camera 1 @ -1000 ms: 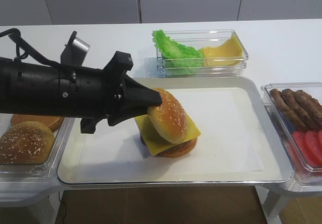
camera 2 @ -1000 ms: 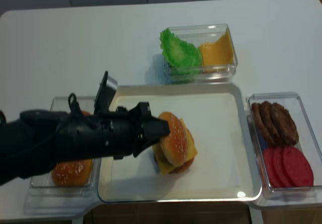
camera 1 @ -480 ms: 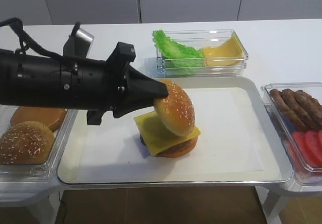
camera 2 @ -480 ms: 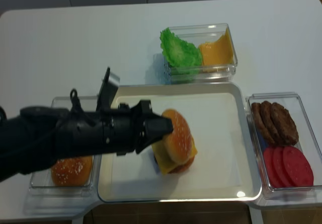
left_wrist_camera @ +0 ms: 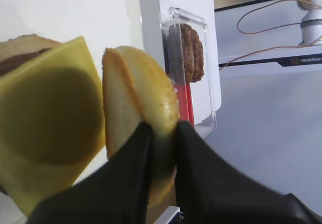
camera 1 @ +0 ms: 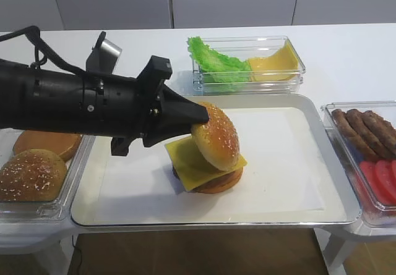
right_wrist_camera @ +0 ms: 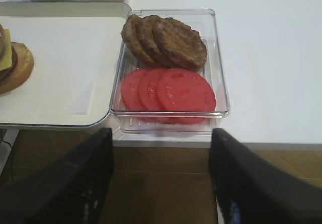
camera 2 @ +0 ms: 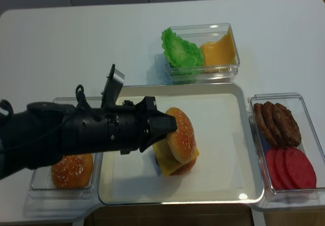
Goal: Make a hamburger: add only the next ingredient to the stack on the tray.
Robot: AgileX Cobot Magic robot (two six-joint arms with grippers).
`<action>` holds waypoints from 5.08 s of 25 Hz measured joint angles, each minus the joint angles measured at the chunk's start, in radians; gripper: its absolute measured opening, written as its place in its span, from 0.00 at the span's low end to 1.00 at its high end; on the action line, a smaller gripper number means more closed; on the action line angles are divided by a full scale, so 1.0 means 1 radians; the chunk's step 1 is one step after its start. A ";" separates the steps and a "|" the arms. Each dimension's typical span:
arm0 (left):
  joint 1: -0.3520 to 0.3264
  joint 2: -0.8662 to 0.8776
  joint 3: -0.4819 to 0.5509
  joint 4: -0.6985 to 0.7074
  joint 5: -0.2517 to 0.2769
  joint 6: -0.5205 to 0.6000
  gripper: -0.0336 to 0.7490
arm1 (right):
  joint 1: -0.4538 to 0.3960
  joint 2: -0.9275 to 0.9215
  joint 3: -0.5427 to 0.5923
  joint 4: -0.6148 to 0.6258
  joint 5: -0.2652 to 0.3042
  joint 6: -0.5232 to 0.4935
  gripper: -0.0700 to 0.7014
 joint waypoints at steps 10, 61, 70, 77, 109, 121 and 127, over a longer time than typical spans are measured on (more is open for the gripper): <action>0.000 0.011 0.000 -0.002 -0.004 0.007 0.17 | 0.000 0.000 0.000 0.000 0.000 0.000 0.70; 0.023 0.011 0.000 0.157 -0.064 0.031 0.66 | 0.000 0.000 0.000 0.000 0.000 0.000 0.70; 0.023 0.011 0.000 0.159 -0.077 0.031 0.66 | 0.000 0.000 0.000 0.000 -0.002 0.000 0.70; 0.023 0.011 0.000 0.178 -0.088 0.031 0.67 | 0.000 0.000 0.000 0.000 -0.002 0.000 0.70; -0.010 -0.013 0.000 0.266 -0.203 0.035 0.80 | 0.000 0.000 0.000 0.000 -0.002 0.000 0.70; 0.000 -0.117 0.000 0.441 -0.295 -0.057 0.80 | 0.000 0.000 0.000 0.000 -0.004 0.000 0.70; 0.059 -0.183 0.000 0.663 -0.275 -0.175 0.79 | 0.000 0.000 0.000 0.000 -0.004 0.000 0.70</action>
